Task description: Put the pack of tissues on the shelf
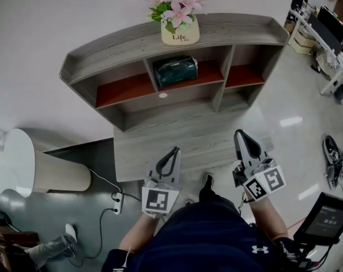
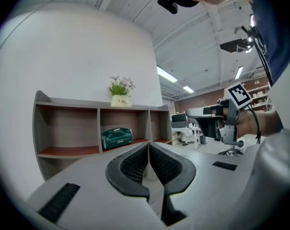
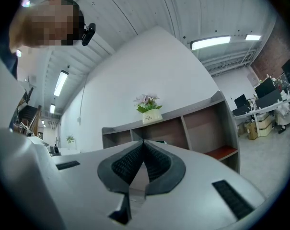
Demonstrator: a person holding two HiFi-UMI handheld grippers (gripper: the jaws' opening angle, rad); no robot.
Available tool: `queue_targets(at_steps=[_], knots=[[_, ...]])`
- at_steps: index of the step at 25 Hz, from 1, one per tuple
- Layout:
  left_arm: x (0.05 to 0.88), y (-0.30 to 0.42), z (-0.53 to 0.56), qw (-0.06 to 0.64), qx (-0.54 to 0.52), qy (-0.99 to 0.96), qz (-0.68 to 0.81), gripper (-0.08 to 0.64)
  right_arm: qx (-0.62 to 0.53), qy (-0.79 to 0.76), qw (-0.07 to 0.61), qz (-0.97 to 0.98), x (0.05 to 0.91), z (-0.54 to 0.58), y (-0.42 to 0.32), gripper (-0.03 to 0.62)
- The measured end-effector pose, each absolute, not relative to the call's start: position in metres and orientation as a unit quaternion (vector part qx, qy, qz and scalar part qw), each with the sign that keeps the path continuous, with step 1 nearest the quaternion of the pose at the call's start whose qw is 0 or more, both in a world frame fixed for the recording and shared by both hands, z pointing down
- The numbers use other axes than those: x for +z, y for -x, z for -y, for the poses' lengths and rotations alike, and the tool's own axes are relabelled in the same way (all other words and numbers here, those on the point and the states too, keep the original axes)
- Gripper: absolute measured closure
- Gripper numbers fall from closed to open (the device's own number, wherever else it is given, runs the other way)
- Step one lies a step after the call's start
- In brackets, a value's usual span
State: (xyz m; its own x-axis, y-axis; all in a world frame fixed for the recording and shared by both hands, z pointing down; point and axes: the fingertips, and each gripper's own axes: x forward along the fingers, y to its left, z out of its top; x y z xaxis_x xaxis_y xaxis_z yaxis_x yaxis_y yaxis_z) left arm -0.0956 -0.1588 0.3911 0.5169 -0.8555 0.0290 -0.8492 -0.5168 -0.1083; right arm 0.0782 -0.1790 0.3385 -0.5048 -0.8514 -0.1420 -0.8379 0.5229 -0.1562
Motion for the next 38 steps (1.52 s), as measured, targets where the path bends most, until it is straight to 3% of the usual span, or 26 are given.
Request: queue_targets(at_steps=[10, 38], knots=[[0.355, 0.127, 0.126, 0.052, 0.035, 0.85, -0.523, 0.535, 0.008, 0.514, 0.095, -0.852, 0.334, 0.146, -0.074, 0.583], [0.353, 0.151, 0.129, 0.072, 0.026, 0.839, -0.539, 0.535, 0.006, 0.503, 0.08, -0.861, 0.338, 0.147, -0.046, 0.583]])
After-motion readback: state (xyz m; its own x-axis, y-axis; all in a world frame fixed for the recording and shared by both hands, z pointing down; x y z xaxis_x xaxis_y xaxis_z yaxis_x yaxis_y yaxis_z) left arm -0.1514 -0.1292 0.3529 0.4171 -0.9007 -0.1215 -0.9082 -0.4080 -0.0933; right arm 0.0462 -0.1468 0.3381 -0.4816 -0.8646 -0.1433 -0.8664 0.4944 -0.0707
